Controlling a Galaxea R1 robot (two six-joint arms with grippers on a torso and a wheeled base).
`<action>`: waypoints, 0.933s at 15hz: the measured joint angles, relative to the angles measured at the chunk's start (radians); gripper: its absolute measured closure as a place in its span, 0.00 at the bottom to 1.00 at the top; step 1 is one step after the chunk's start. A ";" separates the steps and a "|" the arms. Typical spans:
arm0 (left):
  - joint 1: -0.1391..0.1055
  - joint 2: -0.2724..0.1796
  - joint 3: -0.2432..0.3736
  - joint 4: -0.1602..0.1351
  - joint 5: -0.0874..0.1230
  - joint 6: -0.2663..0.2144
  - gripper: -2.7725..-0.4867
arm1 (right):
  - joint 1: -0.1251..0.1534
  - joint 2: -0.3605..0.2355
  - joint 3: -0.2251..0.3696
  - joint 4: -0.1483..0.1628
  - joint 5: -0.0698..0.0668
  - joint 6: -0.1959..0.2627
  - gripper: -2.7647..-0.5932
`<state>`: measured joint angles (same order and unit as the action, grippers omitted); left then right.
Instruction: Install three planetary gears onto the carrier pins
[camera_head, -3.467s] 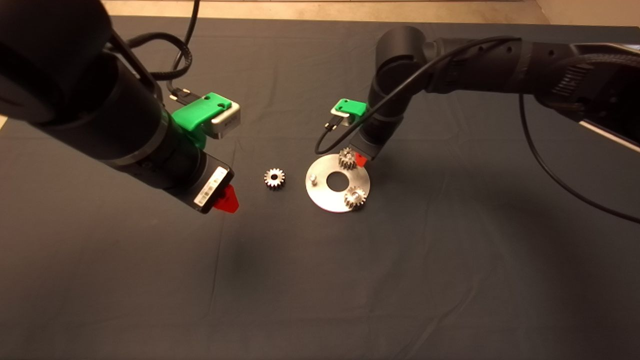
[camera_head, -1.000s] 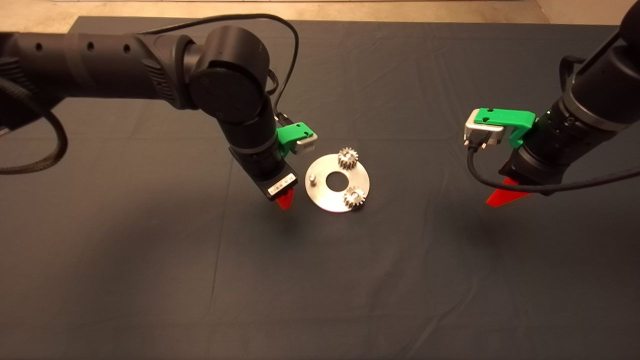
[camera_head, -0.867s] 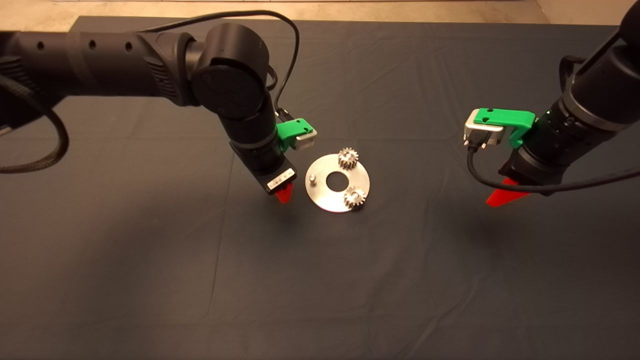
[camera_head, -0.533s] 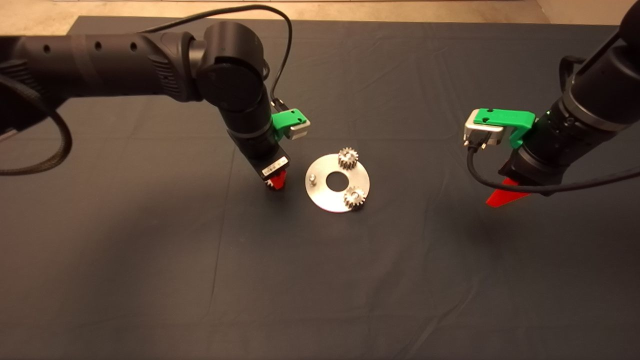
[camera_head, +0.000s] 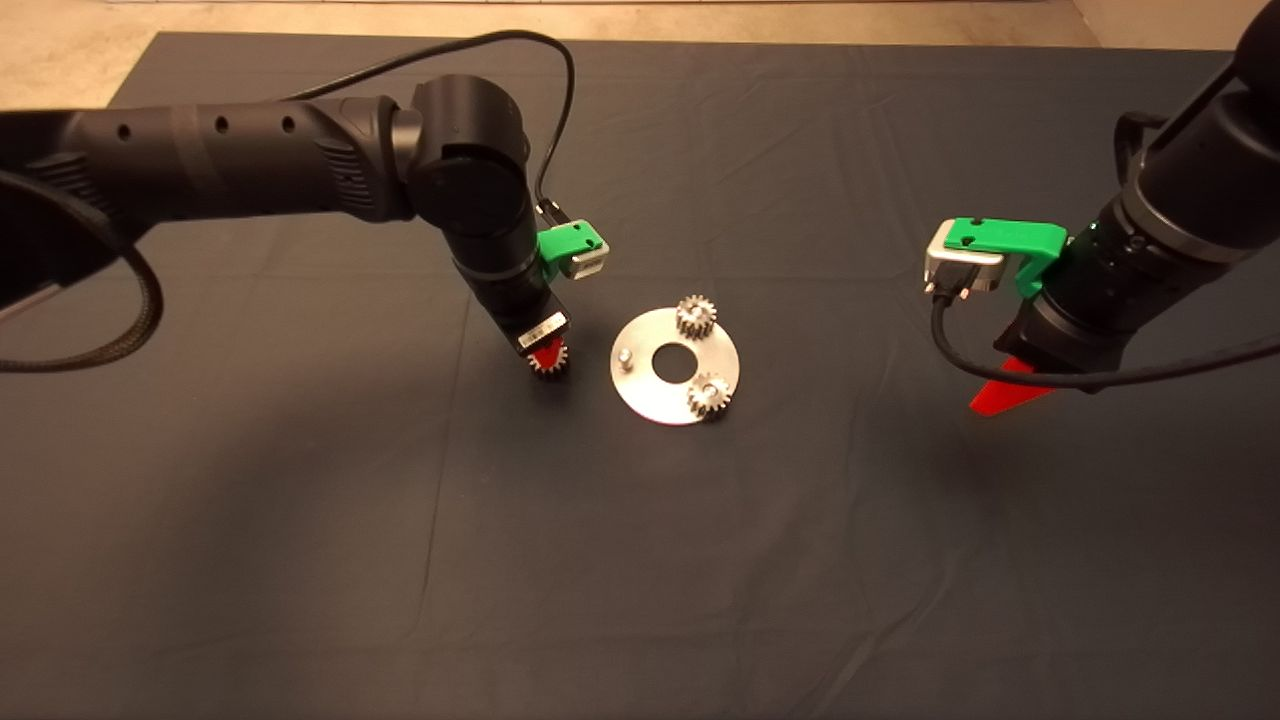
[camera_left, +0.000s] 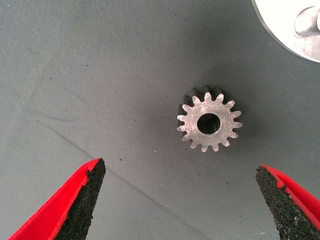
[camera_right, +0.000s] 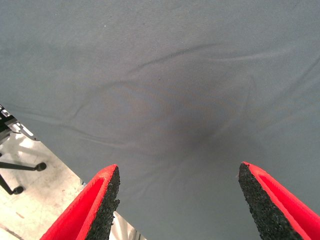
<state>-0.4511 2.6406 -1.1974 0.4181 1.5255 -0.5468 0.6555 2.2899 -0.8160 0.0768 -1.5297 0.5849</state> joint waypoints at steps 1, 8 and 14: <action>0.002 0.005 -0.005 0.004 0.000 0.003 0.26 | -0.003 0.002 0.000 0.000 0.000 0.000 0.47; 0.027 0.040 -0.038 0.010 0.000 0.006 0.26 | -0.005 0.015 0.000 0.001 0.000 0.000 0.47; 0.036 0.050 -0.051 0.012 0.000 0.005 0.26 | -0.005 0.029 0.000 0.001 0.000 0.000 0.47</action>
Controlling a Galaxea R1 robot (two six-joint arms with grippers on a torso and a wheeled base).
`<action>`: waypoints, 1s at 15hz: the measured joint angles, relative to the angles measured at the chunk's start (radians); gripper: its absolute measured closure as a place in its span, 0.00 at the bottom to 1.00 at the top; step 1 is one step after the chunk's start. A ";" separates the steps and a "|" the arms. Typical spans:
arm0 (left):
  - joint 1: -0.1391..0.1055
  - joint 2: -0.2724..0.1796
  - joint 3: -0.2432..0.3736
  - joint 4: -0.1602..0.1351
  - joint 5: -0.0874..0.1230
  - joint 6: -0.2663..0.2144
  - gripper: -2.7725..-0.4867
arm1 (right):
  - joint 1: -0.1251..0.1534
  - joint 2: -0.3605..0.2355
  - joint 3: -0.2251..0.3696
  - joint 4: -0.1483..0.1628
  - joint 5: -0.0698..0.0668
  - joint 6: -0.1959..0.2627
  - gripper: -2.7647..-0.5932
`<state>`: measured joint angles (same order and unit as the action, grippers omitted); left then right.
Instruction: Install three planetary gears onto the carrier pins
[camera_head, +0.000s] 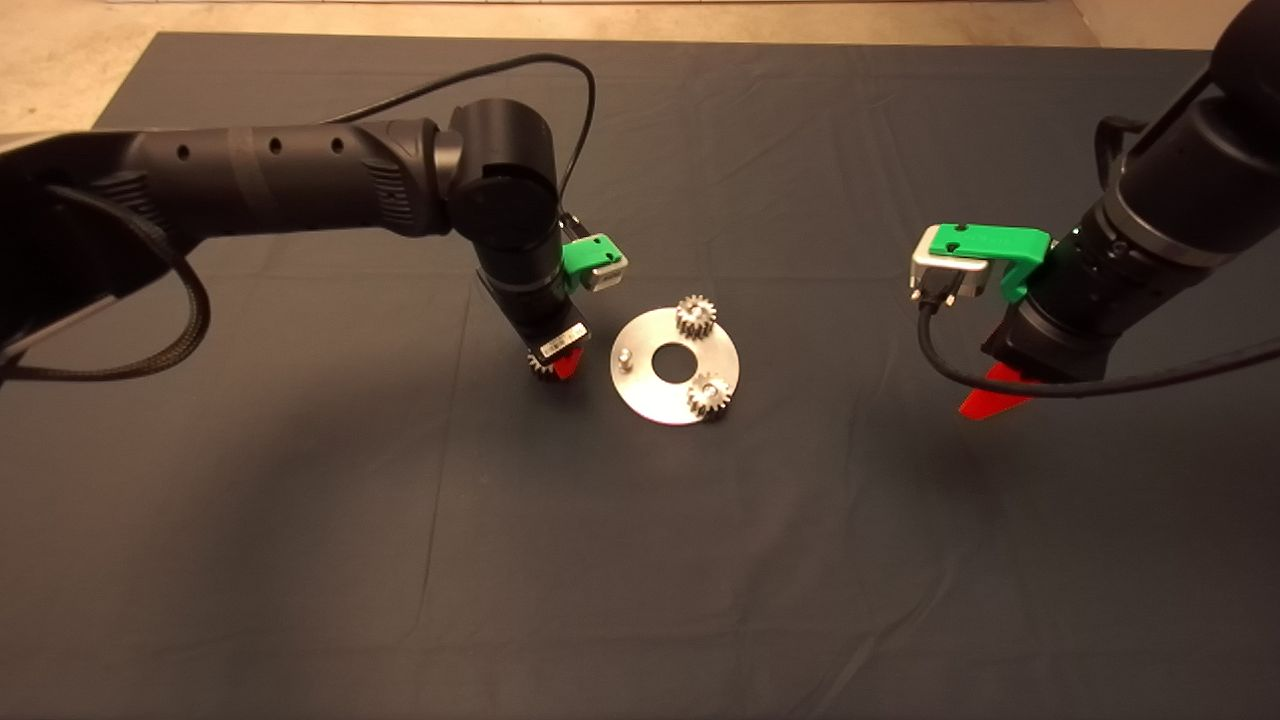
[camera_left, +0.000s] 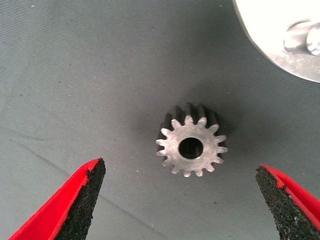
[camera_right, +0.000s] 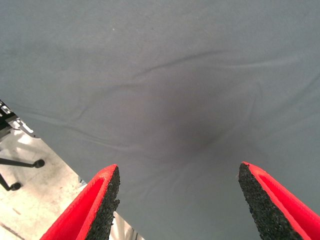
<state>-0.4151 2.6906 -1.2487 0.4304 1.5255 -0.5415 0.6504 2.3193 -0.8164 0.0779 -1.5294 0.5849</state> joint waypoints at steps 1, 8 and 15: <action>0.000 0.002 -0.001 0.000 0.000 0.000 0.26 | 0.000 0.002 0.000 0.000 0.000 0.000 0.47; 0.003 0.005 -0.001 0.000 0.000 0.000 0.26 | 0.000 0.005 0.000 0.000 0.000 0.000 0.47; 0.008 0.008 -0.001 0.000 0.000 0.000 0.26 | 0.000 0.006 -0.001 0.000 0.000 0.000 0.47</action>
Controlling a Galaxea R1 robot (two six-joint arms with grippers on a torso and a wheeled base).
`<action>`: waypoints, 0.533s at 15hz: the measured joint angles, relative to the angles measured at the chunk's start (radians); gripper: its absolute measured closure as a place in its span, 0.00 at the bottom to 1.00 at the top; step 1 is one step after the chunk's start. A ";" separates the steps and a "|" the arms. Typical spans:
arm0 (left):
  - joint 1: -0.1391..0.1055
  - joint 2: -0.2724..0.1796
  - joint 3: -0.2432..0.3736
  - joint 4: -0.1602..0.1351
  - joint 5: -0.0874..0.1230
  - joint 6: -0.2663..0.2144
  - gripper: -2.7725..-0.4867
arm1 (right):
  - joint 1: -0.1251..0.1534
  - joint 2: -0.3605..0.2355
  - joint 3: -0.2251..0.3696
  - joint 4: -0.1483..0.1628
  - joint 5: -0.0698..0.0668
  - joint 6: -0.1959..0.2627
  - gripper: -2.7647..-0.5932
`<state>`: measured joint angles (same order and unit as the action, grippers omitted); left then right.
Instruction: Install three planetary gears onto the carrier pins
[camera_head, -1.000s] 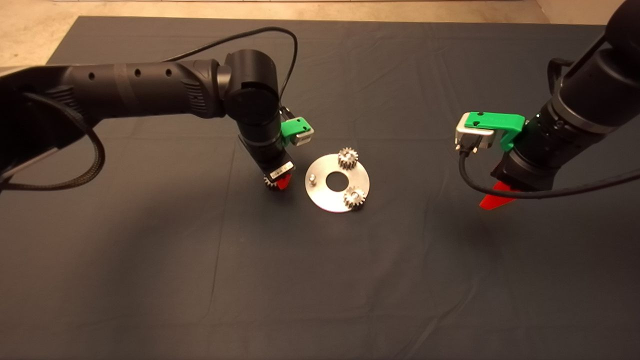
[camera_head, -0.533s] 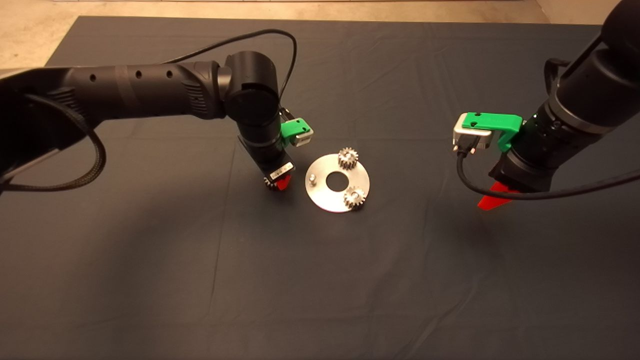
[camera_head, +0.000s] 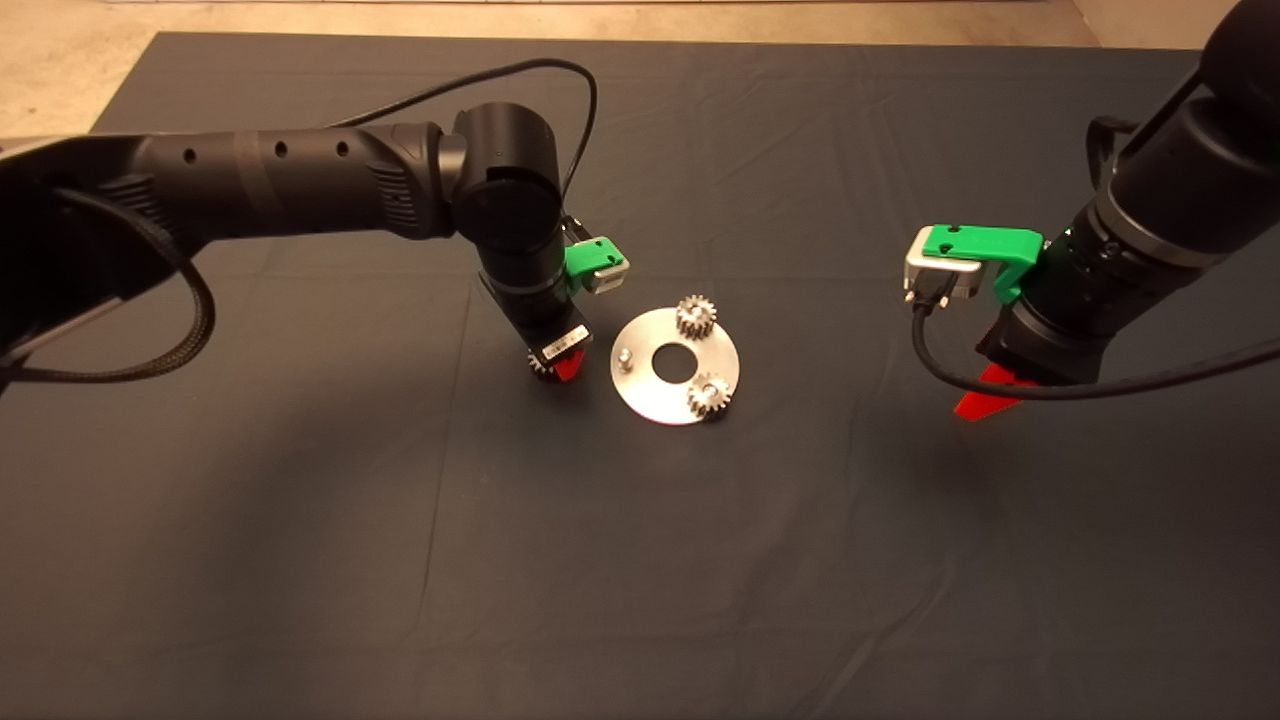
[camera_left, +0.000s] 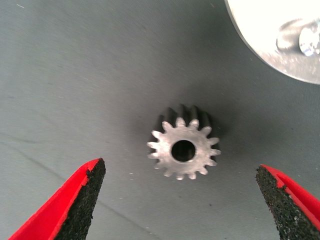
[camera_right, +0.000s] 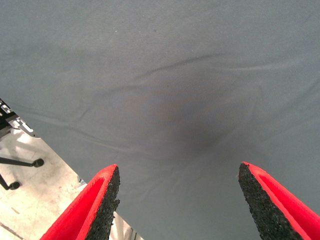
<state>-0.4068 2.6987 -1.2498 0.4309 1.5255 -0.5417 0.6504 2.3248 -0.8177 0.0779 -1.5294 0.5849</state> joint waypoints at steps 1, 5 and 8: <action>0.005 0.002 0.000 0.000 0.000 0.000 0.26 | 0.000 0.000 0.000 0.000 0.000 0.000 0.47; 0.012 0.011 0.000 0.000 0.000 -0.001 0.26 | 0.000 0.000 -0.003 0.000 0.000 0.000 0.47; 0.022 0.013 0.000 0.000 0.000 -0.001 0.26 | -0.003 0.000 -0.004 0.001 0.000 0.000 0.47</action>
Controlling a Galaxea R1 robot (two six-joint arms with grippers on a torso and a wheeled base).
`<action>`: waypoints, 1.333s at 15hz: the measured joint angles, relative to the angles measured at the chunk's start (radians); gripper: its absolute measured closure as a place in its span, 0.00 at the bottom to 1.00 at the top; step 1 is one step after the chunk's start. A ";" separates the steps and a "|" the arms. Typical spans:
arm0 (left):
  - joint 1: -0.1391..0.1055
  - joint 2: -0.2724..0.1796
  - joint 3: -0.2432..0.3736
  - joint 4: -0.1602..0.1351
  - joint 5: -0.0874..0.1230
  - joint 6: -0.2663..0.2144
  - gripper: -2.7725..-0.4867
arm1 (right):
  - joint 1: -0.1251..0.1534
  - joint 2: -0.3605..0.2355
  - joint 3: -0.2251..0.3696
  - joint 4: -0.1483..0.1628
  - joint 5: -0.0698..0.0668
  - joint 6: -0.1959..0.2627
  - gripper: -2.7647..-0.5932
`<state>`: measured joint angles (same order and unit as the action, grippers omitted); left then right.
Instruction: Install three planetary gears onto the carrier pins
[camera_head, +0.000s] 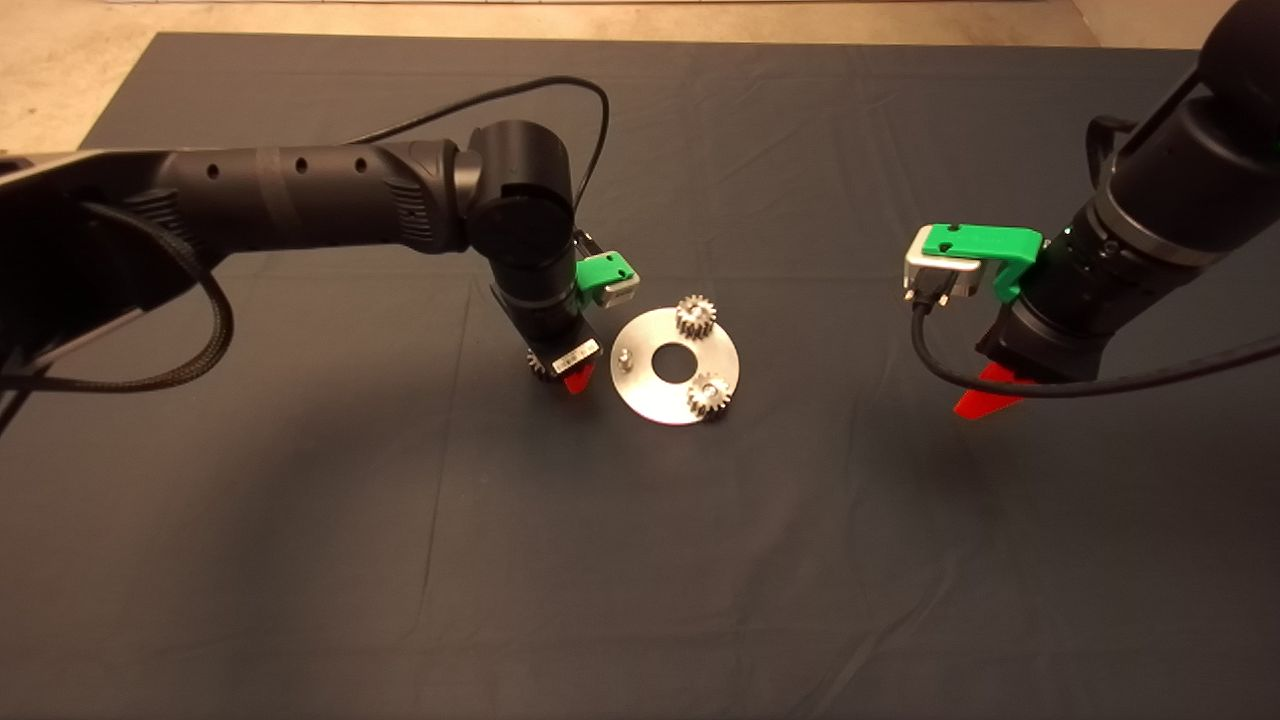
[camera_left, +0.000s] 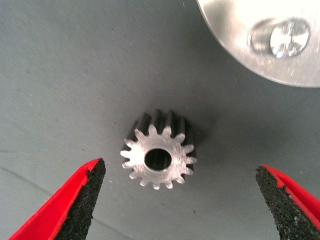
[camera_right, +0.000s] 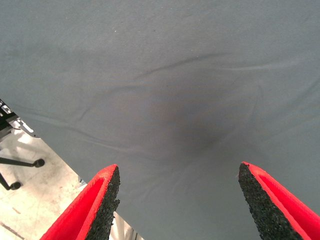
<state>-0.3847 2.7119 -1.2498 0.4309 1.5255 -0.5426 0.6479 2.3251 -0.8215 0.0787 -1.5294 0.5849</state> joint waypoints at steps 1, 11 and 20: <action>0.000 0.000 0.000 0.000 0.000 0.000 0.26 | 0.000 0.000 0.000 0.000 0.000 0.000 0.47; 0.000 0.003 0.000 0.000 0.000 0.000 0.26 | 0.000 0.008 -0.001 0.000 0.000 0.000 0.47; 0.000 0.002 -0.006 0.038 0.000 0.006 0.26 | 0.001 0.053 -0.014 0.000 0.000 0.000 0.47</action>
<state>-0.3847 2.7143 -1.2560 0.4689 1.5255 -0.5364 0.6485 2.3785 -0.8355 0.0787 -1.5289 0.5845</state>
